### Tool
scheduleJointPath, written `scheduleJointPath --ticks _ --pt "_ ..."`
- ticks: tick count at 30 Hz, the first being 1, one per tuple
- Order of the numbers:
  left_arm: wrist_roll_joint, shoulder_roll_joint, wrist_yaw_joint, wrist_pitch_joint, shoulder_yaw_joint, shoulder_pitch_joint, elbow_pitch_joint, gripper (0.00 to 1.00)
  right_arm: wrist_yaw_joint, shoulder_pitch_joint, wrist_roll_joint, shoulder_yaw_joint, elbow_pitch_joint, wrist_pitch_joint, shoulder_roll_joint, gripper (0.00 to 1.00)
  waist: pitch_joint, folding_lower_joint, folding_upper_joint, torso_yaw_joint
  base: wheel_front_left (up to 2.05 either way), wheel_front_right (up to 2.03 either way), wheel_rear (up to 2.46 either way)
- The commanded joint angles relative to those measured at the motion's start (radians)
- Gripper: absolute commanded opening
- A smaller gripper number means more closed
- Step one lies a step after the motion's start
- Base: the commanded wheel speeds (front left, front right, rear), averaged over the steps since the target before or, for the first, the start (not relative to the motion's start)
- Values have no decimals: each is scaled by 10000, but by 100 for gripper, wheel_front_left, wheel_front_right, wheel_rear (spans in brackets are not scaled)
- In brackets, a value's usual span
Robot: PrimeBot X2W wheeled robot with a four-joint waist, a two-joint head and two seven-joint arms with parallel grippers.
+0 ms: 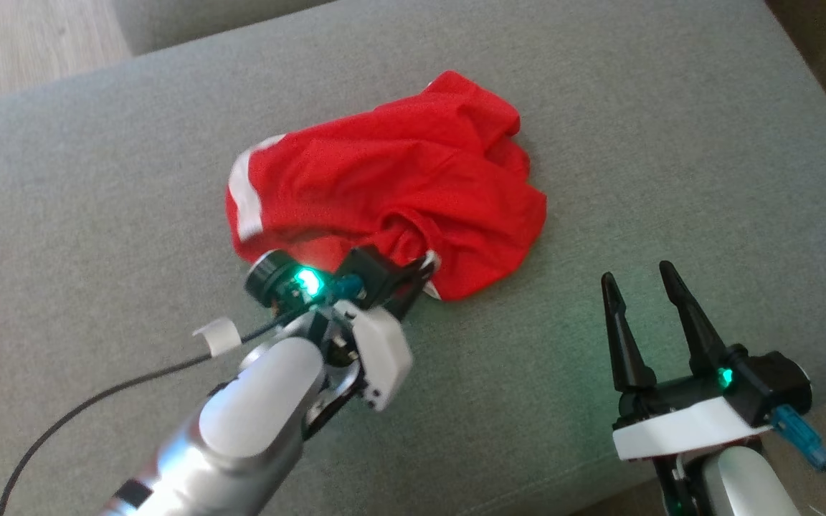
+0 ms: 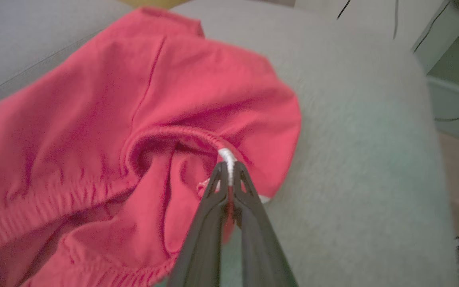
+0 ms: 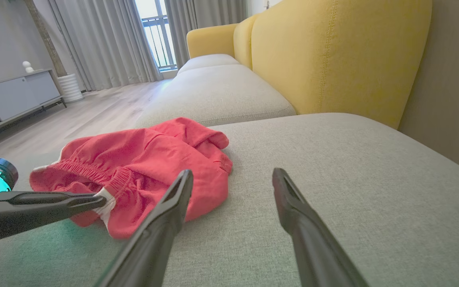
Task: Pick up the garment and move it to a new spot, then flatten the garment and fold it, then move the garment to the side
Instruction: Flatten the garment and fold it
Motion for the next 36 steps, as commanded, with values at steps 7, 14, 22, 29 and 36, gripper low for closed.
scheduleJointPath --ticks 7,14,22,29,36 --pt "-2460 187 16 200 -264 -2047 -1501 0 -7 -145 203 339 -180 -109 -43 100 -708 0 0 -360 0 0 0" --pt "-3735 374 16 184 97 -4516 -1989 0 -7 44 287 545 -68 -109 -43 100 -1261 0 0 -789 0 0 0" --pt "-4219 289 29 -251 772 -6040 -1187 0 -7 342 257 352 -63 -109 -43 100 -1723 0 0 -706 0 0 0" --pt "-4855 578 581 -408 648 -3578 -1066 0 -7 643 96 -4 -176 -109 -43 100 -1715 0 0 189 0 0 0" --pt "-4813 1400 1142 -1723 625 -907 -1502 0 -7 619 63 -394 -18 -109 -43 100 -1331 0 0 861 0 0 0"
